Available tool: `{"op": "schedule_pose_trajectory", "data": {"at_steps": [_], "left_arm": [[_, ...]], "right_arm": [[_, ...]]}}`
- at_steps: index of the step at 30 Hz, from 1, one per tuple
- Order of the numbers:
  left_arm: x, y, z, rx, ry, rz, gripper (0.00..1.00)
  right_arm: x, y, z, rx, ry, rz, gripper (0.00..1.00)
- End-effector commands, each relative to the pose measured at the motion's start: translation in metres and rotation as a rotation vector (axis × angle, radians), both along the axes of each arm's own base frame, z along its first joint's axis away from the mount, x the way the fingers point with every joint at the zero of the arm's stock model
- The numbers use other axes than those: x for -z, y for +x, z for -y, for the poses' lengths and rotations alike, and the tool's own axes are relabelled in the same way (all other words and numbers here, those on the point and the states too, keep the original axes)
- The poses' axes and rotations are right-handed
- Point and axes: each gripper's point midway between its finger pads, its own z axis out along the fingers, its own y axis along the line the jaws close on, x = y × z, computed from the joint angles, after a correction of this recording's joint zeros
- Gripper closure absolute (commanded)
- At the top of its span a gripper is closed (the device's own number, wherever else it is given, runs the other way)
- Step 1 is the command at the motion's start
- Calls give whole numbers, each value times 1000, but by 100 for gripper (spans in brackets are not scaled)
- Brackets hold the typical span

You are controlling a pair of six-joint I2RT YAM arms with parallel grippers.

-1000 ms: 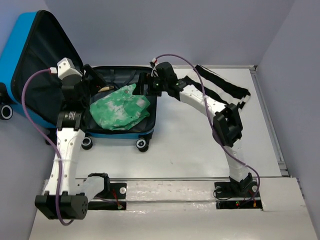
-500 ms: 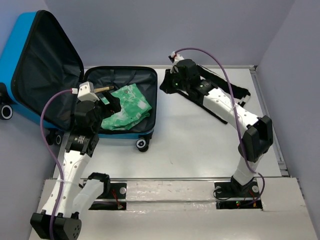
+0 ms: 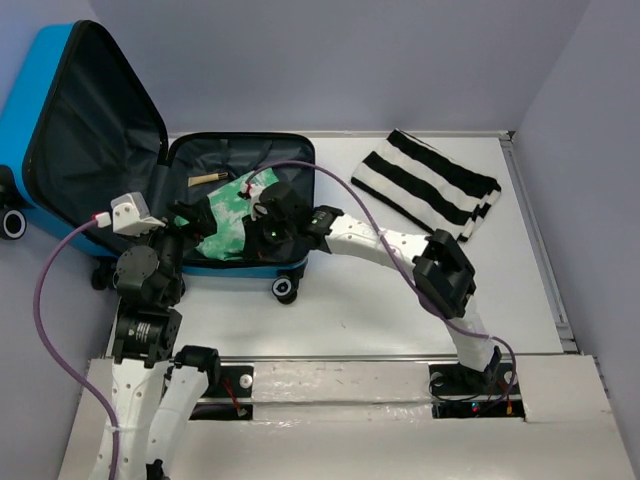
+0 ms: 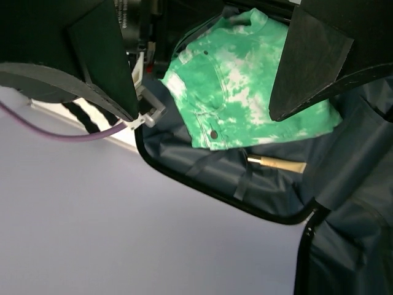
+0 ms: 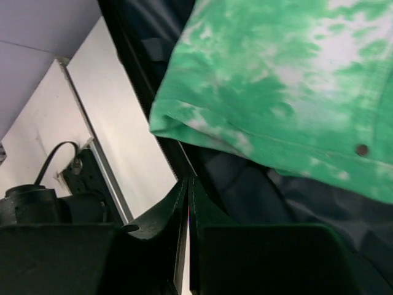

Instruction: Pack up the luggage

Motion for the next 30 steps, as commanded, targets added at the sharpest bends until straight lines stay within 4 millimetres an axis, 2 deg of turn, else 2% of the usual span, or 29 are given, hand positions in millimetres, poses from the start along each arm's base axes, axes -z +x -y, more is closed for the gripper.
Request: {"op": "schedule_pose_trajectory", "data": {"at_steps": [1,2,3,6,7,8,9,10,11,12,16,20,21,23,24,25,26,27,28,29,30], "left_arm": [[-16,-8,-18,-91,-14,72,1],[-17,-8,-18,-91,-13,74,1],[-17,-8,-18,-88,-12,72,1],[-17,-9,-17,-83,-12,74,1],[-18,-9,-16,-77,-12,75,1],[-18,-9,-15,-74,-11,77,1],[-16,-8,-14,-69,-10,74,1],[-16,-8,-14,-65,-8,72,1],[-15,-7,-12,-56,-5,69,1],[-15,-7,-12,-56,-5,69,1],[-15,-6,-11,-51,-3,66,1],[-14,-5,-11,-53,-1,64,1],[-14,-5,-11,-53,-1,64,1],[-13,-4,-11,-51,1,61,1],[-12,-4,-11,-50,1,58,1],[-11,-3,-10,-45,2,55,1],[-10,-2,-8,-36,3,52,1],[-10,-1,-7,-32,4,49,1],[-9,0,-7,-30,4,46,1],[-9,1,-6,-27,5,45,1],[-8,1,-6,-27,6,40,1]], "right_arm": [[-42,-1,-34,-54,173,12,90],[-31,-8,-41,-70,161,-6,90],[-28,-14,-47,-85,164,-11,90],[-20,-10,-56,-81,167,-30,89],[-7,-8,-59,-75,155,-40,89],[-5,-6,-62,-74,157,-38,89],[-11,-2,-67,-70,177,-27,89],[-4,2,-71,-58,177,-27,89],[-11,5,-76,-54,206,-14,89],[-6,5,-76,-51,202,-26,89],[-14,10,-88,-29,268,-38,89],[10,21,-86,32,222,-37,84],[22,29,-82,84,185,-27,83],[37,31,-74,121,140,-35,79],[38,38,-66,144,126,-42,75],[32,34,-65,129,135,-47,61],[25,29,-62,111,140,-46,54],[-5,25,-60,84,181,-20,46],[-23,14,-60,9,206,-4,33],[-43,8,-59,-26,232,11,28],[-56,2,-54,-47,231,17,24]]}}
